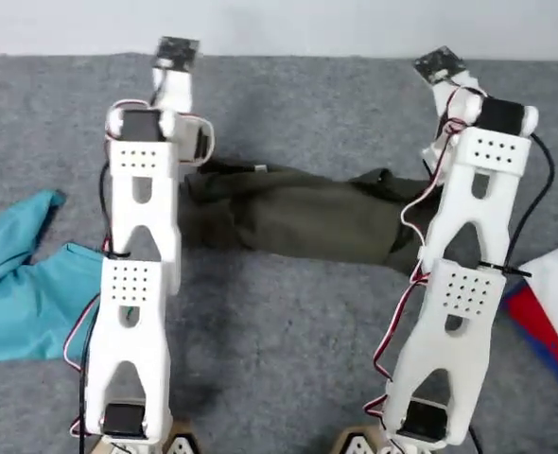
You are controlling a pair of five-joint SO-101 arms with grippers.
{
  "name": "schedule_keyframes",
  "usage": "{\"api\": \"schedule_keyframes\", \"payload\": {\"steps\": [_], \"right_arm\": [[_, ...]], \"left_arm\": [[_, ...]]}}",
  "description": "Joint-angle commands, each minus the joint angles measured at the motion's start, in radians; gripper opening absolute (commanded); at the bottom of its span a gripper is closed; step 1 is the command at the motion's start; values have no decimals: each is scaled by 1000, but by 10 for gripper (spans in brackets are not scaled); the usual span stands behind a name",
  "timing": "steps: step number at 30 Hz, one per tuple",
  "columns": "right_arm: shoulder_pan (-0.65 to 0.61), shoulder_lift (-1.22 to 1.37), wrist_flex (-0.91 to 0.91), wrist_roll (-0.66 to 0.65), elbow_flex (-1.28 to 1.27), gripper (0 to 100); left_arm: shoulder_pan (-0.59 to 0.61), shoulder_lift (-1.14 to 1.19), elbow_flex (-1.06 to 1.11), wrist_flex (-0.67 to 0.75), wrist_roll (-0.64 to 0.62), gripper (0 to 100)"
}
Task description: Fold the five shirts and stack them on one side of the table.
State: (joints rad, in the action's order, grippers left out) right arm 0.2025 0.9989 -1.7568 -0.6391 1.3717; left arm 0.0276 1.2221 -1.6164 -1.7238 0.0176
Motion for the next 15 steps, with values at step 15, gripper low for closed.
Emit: {"api": "schedule_keyframes", "payload": {"steps": [15], "right_arm": [[44,-743,-41,-170,-1126,417]], "left_arm": [[21,-747,1170,-34,201,105]]}}
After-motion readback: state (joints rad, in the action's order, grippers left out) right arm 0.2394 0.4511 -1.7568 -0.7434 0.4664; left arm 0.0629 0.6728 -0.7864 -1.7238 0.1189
